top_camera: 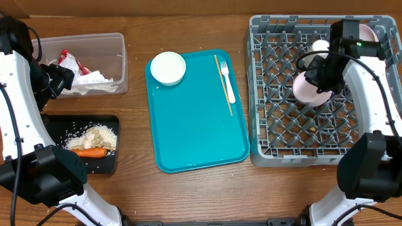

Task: Sort waste into correct bins and load items into the dishwasher rack
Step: 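Release the pink bowl and move the right gripper to the white bowl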

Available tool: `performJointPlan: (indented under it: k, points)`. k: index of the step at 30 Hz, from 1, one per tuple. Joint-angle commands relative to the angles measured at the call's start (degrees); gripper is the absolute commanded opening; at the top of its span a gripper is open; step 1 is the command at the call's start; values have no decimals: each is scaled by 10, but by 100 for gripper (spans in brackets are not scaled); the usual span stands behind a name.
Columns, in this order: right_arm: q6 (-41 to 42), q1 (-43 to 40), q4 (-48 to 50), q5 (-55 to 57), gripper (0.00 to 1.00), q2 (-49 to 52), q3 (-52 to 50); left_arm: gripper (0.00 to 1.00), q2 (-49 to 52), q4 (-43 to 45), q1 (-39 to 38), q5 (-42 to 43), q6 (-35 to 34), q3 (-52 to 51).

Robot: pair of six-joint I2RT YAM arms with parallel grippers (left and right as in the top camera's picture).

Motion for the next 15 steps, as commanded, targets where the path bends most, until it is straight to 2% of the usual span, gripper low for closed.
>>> performJointPlan:
  k: [1, 15]
  points:
    - [23, -15, 19, 52, 15, 1, -4, 100, -16, -1, -7, 1, 2, -1]
    - [22, -33, 31, 49, 13, 1, -6, 100, -16, -1, -6, 1, 2, -1]
